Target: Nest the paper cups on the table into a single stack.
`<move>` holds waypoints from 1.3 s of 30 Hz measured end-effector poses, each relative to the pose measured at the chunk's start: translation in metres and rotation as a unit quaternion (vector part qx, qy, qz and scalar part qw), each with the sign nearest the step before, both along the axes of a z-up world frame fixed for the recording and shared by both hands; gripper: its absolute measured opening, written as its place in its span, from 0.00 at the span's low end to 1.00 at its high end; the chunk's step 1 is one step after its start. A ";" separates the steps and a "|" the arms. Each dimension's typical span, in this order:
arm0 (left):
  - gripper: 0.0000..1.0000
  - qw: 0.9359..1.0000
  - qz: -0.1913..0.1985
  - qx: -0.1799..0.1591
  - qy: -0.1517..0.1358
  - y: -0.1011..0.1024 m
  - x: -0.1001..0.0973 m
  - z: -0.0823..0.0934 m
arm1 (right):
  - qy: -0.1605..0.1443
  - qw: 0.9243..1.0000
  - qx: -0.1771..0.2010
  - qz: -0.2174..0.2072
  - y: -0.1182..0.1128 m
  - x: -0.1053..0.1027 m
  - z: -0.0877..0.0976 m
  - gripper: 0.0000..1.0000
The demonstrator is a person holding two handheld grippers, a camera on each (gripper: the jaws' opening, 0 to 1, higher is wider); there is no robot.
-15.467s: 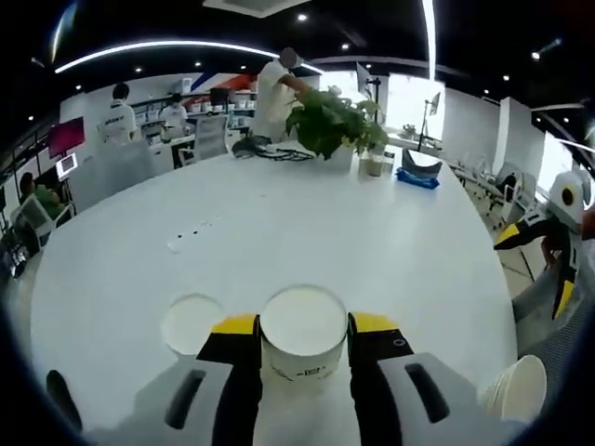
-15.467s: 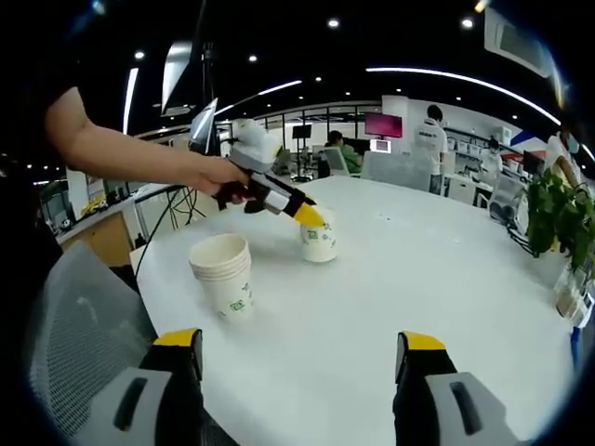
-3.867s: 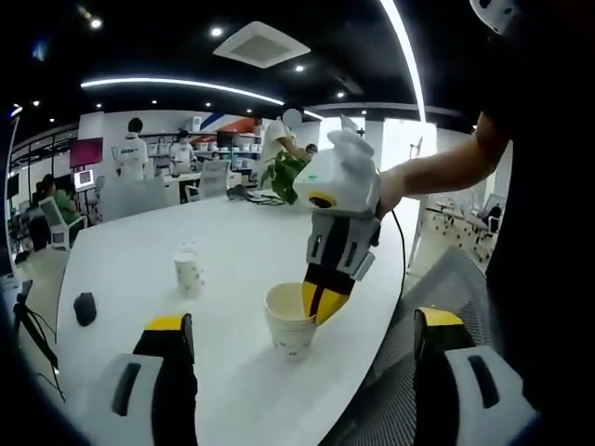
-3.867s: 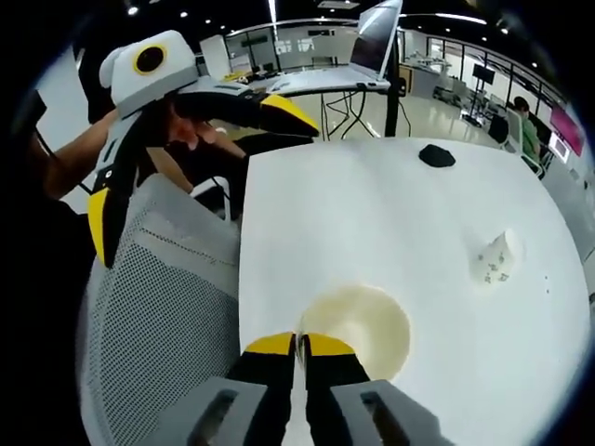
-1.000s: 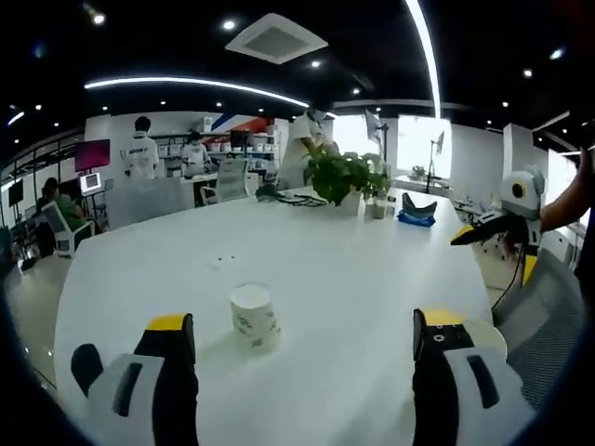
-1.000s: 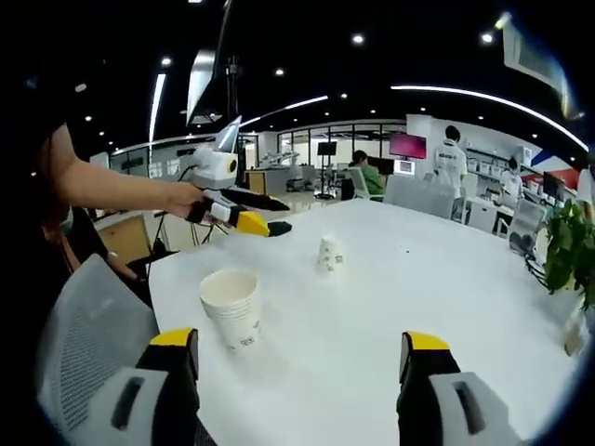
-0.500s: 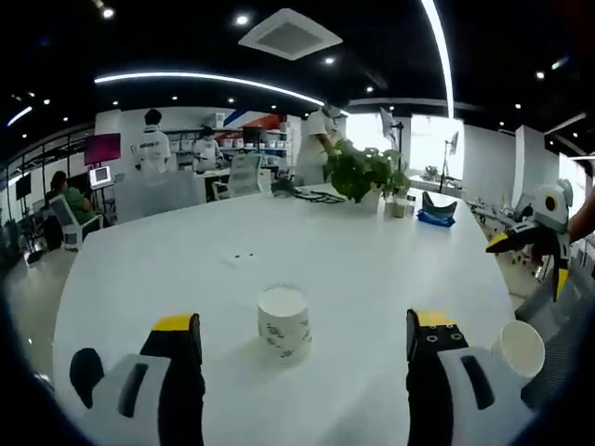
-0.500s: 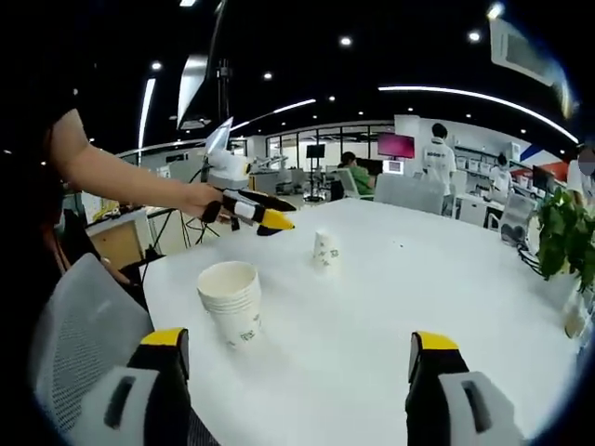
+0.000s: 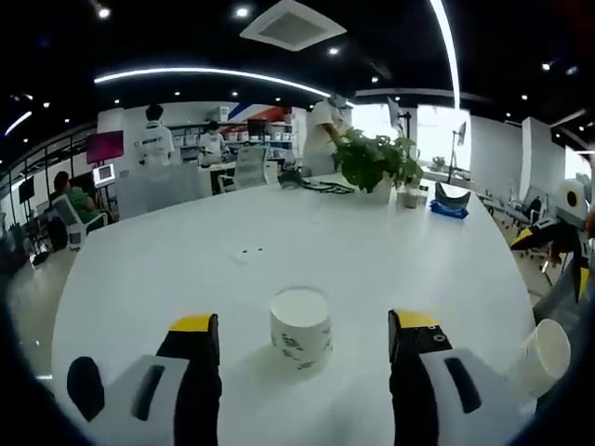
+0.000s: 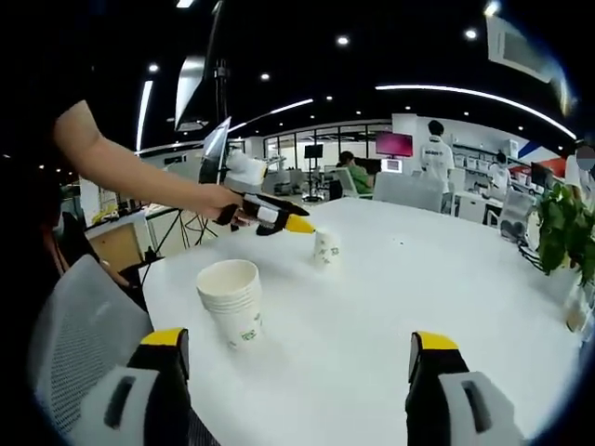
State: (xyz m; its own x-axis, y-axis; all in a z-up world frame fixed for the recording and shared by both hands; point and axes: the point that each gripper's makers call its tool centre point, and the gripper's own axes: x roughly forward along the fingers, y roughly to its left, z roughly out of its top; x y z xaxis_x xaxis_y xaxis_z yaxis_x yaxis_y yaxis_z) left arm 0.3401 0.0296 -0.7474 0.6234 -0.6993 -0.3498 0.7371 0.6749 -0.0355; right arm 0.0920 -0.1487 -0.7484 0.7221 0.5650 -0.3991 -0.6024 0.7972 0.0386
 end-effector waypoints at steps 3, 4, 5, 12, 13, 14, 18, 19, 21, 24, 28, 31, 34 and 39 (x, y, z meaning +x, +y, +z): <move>0.67 1.000 -0.002 0.014 0.002 0.000 0.005 -0.008 | 0.002 1.000 -0.003 0.002 0.001 -0.001 -0.001 1.00; 0.66 1.000 -0.001 0.016 0.002 0.000 0.006 -0.009 | 0.003 1.000 -0.003 0.002 0.001 -0.002 -0.002 1.00; 0.66 1.000 0.000 0.019 0.002 0.000 0.009 -0.010 | 0.004 1.000 -0.004 0.002 0.001 -0.002 -0.002 1.00; 0.61 1.000 -0.003 0.022 0.005 -0.010 0.018 -0.017 | 0.012 1.000 -0.002 -0.002 0.000 -0.002 -0.004 0.99; 0.60 1.000 -0.004 0.023 0.005 -0.010 0.018 -0.017 | 0.012 1.000 -0.002 -0.002 0.000 -0.002 -0.005 0.99; 0.60 1.000 -0.007 0.026 0.006 -0.014 0.017 -0.018 | 0.013 1.000 -0.002 -0.003 -0.001 -0.002 -0.005 0.99; 0.57 0.999 -0.011 0.029 0.009 -0.021 0.019 -0.021 | 0.017 1.000 -0.001 -0.004 -0.001 -0.003 -0.006 0.99; 0.56 0.999 -0.012 0.029 0.009 -0.023 0.021 -0.023 | 0.017 1.000 -0.002 -0.004 -0.001 -0.003 -0.007 0.99; 0.55 0.999 -0.012 0.031 0.011 -0.025 0.024 -0.026 | 0.018 1.000 -0.003 -0.002 -0.001 -0.003 -0.008 0.99; 0.53 0.999 -0.012 0.036 0.012 -0.025 0.026 -0.028 | 0.020 1.000 -0.006 0.000 0.000 -0.004 -0.009 0.98; 0.50 0.999 -0.008 0.047 0.011 -0.027 0.028 -0.032 | 0.020 1.000 -0.009 0.000 0.000 -0.005 -0.009 0.98; 0.47 0.999 -0.009 0.052 0.010 -0.028 0.030 -0.033 | 0.022 1.000 -0.009 0.000 0.001 -0.005 -0.009 0.98; 0.45 0.998 -0.011 0.055 0.010 -0.031 0.029 -0.033 | 0.025 1.000 -0.008 0.001 0.002 -0.005 -0.010 0.97; 0.41 0.998 -0.016 0.061 0.011 -0.035 0.029 -0.036 | 0.027 1.000 -0.008 0.000 0.001 -0.005 -0.011 0.97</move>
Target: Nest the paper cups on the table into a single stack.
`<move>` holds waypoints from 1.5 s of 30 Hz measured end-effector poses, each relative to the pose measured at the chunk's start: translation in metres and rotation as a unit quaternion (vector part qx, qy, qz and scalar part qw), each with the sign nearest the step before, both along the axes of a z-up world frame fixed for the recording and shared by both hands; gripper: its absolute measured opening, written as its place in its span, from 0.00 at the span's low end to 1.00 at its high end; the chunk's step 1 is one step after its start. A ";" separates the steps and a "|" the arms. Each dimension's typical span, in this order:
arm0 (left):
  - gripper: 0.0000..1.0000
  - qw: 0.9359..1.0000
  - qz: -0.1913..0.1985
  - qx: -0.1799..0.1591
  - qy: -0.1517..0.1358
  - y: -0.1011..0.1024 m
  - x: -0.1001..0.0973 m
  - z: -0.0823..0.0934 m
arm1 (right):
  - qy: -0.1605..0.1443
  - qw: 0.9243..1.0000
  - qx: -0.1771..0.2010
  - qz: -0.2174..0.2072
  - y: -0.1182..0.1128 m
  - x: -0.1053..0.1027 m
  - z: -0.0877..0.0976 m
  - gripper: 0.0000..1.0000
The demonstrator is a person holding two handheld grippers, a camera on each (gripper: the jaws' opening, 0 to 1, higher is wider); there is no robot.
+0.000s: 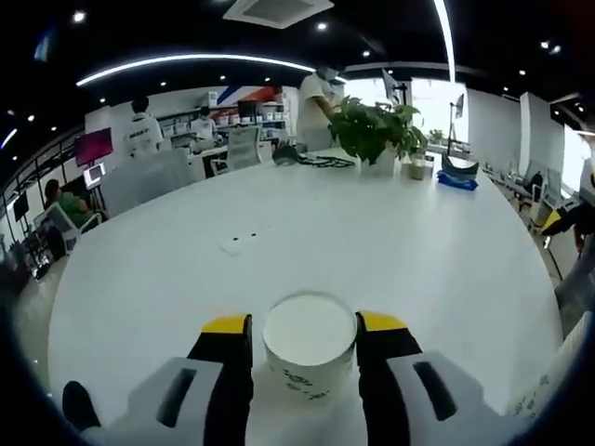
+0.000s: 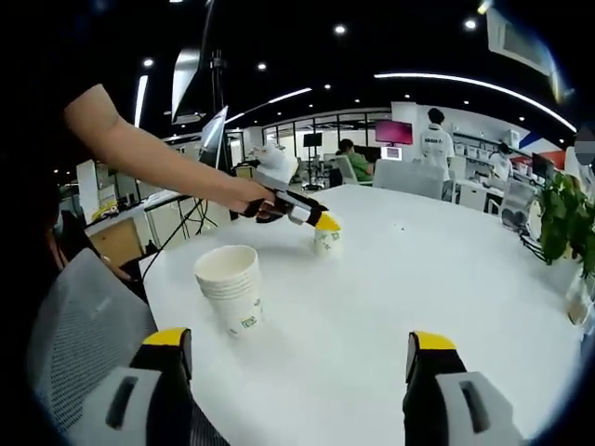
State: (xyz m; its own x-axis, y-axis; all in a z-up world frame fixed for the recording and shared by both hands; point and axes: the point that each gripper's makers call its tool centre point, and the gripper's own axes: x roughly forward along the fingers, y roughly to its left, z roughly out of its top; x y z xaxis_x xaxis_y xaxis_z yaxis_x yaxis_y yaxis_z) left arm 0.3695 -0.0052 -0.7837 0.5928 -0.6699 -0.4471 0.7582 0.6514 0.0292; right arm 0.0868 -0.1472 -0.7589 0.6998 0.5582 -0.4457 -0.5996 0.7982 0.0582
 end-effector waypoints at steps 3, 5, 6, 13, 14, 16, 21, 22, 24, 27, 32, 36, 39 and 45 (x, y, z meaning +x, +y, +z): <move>0.37 1.000 0.001 0.002 0.000 0.000 0.001 0.000 | 0.000 1.000 0.000 -0.002 0.000 0.000 0.000 0.97; 0.37 1.000 0.003 -0.001 0.002 0.000 0.001 0.000 | 0.001 1.000 -0.001 -0.002 -0.001 0.000 0.000 0.96; 0.37 1.000 0.003 -0.001 0.002 0.000 0.001 0.000 | 0.000 1.000 -0.001 -0.002 -0.001 0.000 0.000 0.96; 0.37 1.000 0.003 -0.003 0.001 0.001 -0.001 0.004 | 0.000 1.000 0.001 -0.001 0.000 0.001 0.001 0.96; 0.37 1.000 0.001 -0.002 0.000 0.001 -0.002 0.004 | -0.001 1.000 0.002 -0.001 0.000 0.001 0.001 0.96; 0.37 1.000 -0.002 0.001 -0.003 0.000 -0.003 0.005 | -0.001 1.000 0.003 -0.001 0.000 0.001 0.002 0.96; 0.37 1.000 -0.012 0.001 -0.008 -0.002 -0.014 0.010 | -0.004 1.000 0.001 0.001 0.000 0.001 0.003 0.96; 0.37 1.000 -0.013 0.001 -0.008 -0.002 -0.016 0.011 | -0.005 1.000 0.002 0.001 0.000 0.001 0.004 0.96; 0.37 1.000 -0.015 0.000 -0.007 -0.003 -0.019 0.013 | -0.007 1.000 0.002 0.001 0.001 0.001 0.005 0.96; 0.37 1.000 -0.022 0.009 -0.016 -0.003 -0.027 0.020 | -0.010 1.000 0.003 0.001 0.000 0.001 0.006 0.95; 0.36 0.999 -0.022 0.002 -0.024 -0.001 -0.032 0.031 | -0.012 1.000 0.006 0.004 0.001 0.001 0.007 0.95; 0.36 0.999 -0.029 0.003 -0.030 -0.003 -0.042 0.039 | -0.015 1.000 0.006 0.008 0.002 0.001 0.008 0.95; 0.36 0.999 -0.030 -0.003 -0.031 -0.004 -0.051 0.046 | -0.016 1.000 0.006 0.010 0.002 0.001 0.009 0.95; 0.36 0.999 -0.025 -0.015 -0.036 0.000 -0.063 0.059 | -0.018 1.000 0.006 0.017 0.005 0.000 0.009 0.94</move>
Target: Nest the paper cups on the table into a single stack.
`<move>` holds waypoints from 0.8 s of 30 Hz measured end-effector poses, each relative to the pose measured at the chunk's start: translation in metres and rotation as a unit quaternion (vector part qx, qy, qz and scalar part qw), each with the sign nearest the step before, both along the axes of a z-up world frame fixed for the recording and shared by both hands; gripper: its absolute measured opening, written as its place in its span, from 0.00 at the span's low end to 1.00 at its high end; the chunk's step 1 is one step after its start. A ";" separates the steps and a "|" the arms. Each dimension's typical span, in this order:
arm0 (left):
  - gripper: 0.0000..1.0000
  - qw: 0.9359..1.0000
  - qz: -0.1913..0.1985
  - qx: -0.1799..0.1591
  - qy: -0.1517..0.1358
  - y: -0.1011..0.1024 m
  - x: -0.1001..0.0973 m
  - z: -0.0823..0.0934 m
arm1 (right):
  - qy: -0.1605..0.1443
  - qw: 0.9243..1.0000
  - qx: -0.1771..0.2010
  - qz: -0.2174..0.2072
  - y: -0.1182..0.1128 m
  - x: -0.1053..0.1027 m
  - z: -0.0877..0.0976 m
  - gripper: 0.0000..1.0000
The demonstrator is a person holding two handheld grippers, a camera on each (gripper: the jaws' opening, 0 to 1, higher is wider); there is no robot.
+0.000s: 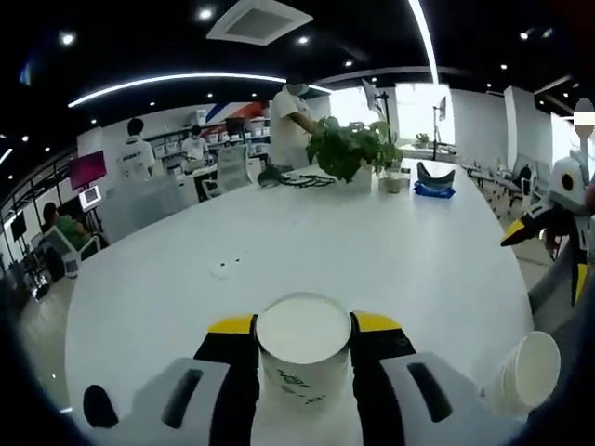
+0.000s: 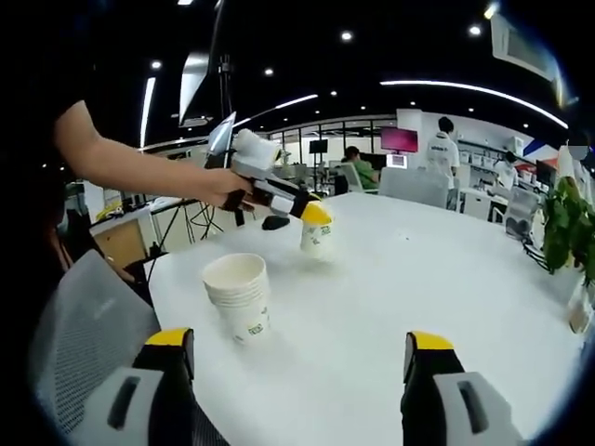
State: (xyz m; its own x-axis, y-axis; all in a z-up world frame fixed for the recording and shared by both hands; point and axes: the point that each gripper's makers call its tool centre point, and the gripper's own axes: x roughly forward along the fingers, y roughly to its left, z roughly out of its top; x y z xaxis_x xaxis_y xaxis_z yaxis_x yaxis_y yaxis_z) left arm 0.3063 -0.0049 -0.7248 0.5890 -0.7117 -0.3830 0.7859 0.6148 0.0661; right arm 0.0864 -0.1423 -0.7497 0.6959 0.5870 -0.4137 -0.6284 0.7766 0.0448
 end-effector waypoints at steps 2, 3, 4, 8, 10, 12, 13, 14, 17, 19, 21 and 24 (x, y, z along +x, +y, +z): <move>0.36 1.000 0.001 -0.004 -0.001 0.001 -0.004 0.003 | 0.000 1.000 0.000 0.000 0.000 0.000 0.000 0.94; 0.36 1.000 0.002 -0.005 -0.001 0.002 -0.005 0.004 | -0.001 1.000 0.001 0.000 0.000 0.000 0.001 0.94; 0.36 1.000 0.002 -0.007 -0.003 0.003 -0.009 0.009 | -0.001 1.000 0.002 -0.001 0.000 0.000 0.001 0.94; 0.36 1.000 0.005 -0.011 -0.008 0.006 -0.014 0.017 | 0.000 1.000 0.008 -0.001 0.001 0.001 0.003 0.94; 0.36 1.000 0.009 -0.016 -0.010 0.009 -0.018 0.024 | -0.001 1.000 0.010 0.001 0.003 0.001 0.004 0.93; 0.36 1.000 0.012 -0.023 -0.009 0.010 -0.023 0.031 | -0.001 1.000 0.016 0.001 0.004 0.002 0.006 0.93; 0.36 1.000 0.012 -0.024 -0.010 0.010 -0.026 0.034 | 0.001 1.000 0.020 0.000 0.005 0.002 0.007 0.93; 0.36 1.000 0.012 -0.026 -0.011 0.011 -0.028 0.036 | 0.000 1.000 0.027 -0.001 0.006 0.003 0.010 0.93; 0.36 1.000 0.008 -0.028 -0.011 0.012 -0.036 0.041 | -0.002 1.000 0.031 0.001 0.011 0.004 0.014 0.93; 0.36 0.999 0.006 -0.030 -0.011 0.012 -0.042 0.045 | -0.003 0.999 0.034 0.005 0.015 0.004 0.016 0.93; 0.36 0.999 0.002 -0.032 -0.010 0.010 -0.051 0.050 | -0.004 0.999 0.038 0.009 0.020 0.004 0.018 0.93; 0.36 0.999 -0.001 -0.033 -0.008 0.008 -0.061 0.055 | -0.005 0.999 0.043 0.014 0.026 0.005 0.022 0.92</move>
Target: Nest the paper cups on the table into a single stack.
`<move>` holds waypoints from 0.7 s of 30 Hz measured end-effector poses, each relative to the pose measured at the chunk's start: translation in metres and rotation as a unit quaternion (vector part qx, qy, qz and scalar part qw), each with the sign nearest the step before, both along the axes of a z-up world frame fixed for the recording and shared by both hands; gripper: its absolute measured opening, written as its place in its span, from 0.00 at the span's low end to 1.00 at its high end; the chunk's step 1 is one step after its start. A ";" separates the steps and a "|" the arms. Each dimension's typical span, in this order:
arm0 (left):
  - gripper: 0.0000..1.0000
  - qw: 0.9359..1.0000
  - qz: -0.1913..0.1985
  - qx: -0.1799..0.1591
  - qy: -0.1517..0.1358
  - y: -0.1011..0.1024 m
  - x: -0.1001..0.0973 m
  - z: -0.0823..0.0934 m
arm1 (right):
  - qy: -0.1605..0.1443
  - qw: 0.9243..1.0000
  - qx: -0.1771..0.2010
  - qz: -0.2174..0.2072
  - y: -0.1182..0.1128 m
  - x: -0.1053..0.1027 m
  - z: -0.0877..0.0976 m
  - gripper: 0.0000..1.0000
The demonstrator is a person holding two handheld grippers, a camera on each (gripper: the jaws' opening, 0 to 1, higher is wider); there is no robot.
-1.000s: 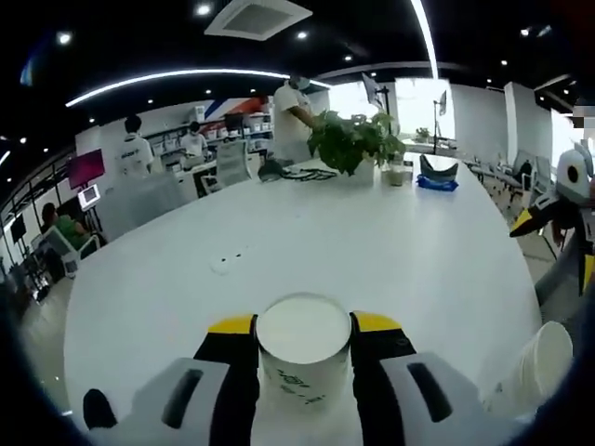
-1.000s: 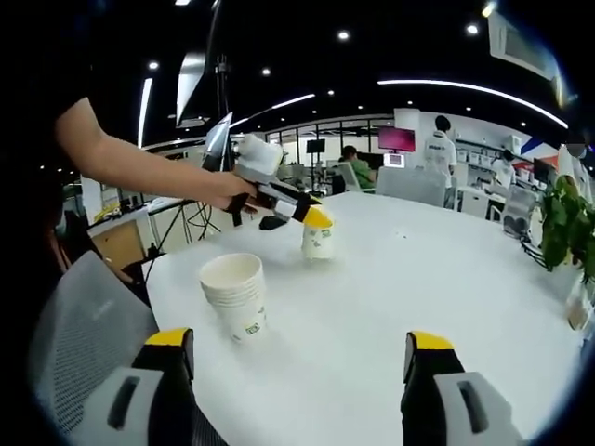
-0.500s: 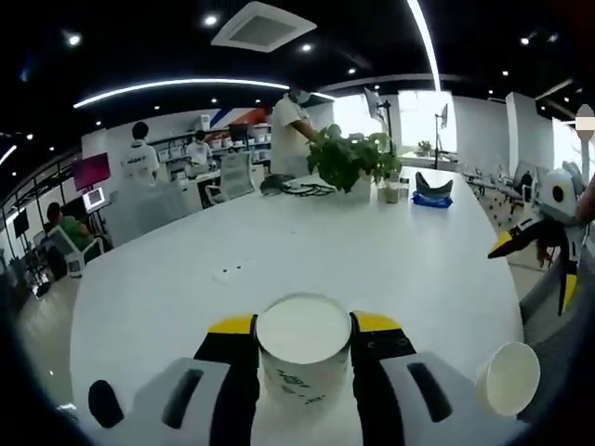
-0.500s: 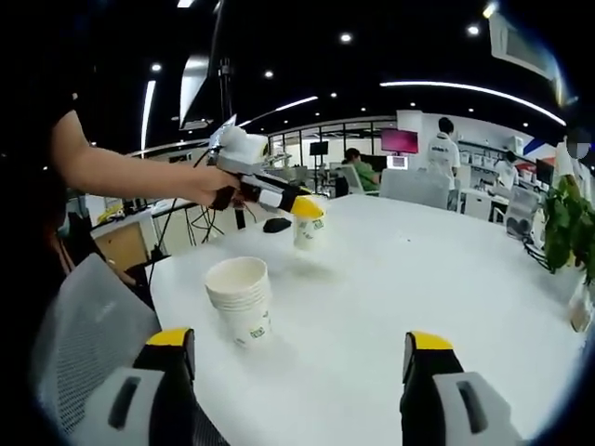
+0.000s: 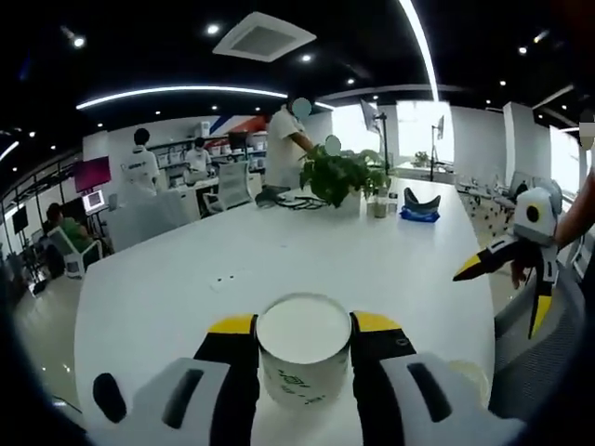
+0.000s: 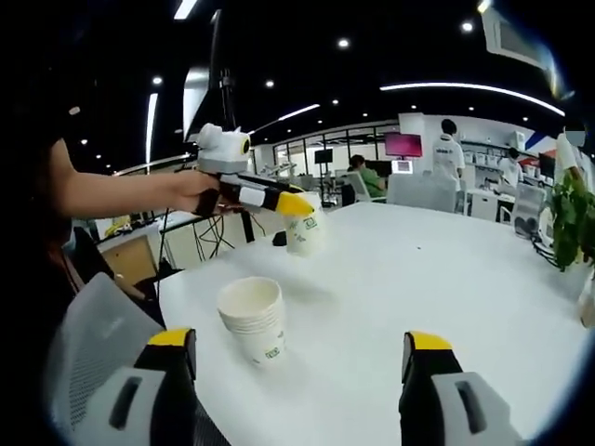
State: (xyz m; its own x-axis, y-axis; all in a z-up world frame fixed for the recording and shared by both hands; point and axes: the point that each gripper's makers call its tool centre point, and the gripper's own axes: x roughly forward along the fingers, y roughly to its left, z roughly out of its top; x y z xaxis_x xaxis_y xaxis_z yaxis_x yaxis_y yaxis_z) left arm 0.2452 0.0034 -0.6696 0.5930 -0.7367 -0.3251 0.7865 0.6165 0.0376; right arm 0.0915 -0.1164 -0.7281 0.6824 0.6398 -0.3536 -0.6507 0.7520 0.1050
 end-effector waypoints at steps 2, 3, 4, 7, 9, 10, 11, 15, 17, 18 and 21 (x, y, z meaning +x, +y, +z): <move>0.36 1.000 -0.002 -0.006 0.000 0.000 -0.005 0.004 | -0.002 1.000 0.005 0.003 0.003 0.000 0.003 0.90; 0.36 1.000 -0.003 -0.010 0.001 -0.002 -0.009 0.008 | -0.006 1.000 0.011 0.006 0.006 0.001 0.006 0.87; 0.36 1.000 -0.005 -0.012 0.000 -0.002 -0.012 0.009 | -0.007 1.000 0.014 0.007 0.007 0.001 0.008 0.87; 0.36 1.000 -0.009 -0.014 0.001 -0.002 -0.019 0.014 | -0.008 1.000 0.023 0.009 0.011 0.003 0.012 0.86; 0.36 1.000 -0.011 -0.018 0.002 -0.005 -0.027 0.019 | -0.010 1.000 0.027 0.011 0.014 0.005 0.015 0.84; 0.36 1.000 -0.013 -0.019 0.003 -0.005 -0.030 0.020 | -0.011 0.999 0.031 0.012 0.016 0.006 0.017 0.83; 0.36 1.000 -0.015 -0.020 0.003 -0.005 -0.033 0.022 | -0.015 0.999 0.033 0.015 0.018 0.006 0.018 0.82; 0.36 0.999 -0.028 -0.036 -0.001 -0.013 -0.052 0.037 | -0.022 0.998 0.046 0.023 0.027 0.008 0.025 0.78; 0.36 0.998 -0.034 -0.044 -0.003 -0.013 -0.057 0.041 | -0.022 0.998 0.059 0.023 0.030 0.009 0.028 0.78; 0.36 0.998 -0.036 -0.047 -0.004 -0.014 -0.060 0.044 | -0.023 0.997 0.063 0.022 0.031 0.009 0.029 0.78; 0.36 0.998 -0.040 -0.057 -0.003 -0.015 -0.065 0.050 | -0.023 0.997 0.077 0.022 0.035 0.011 0.032 0.77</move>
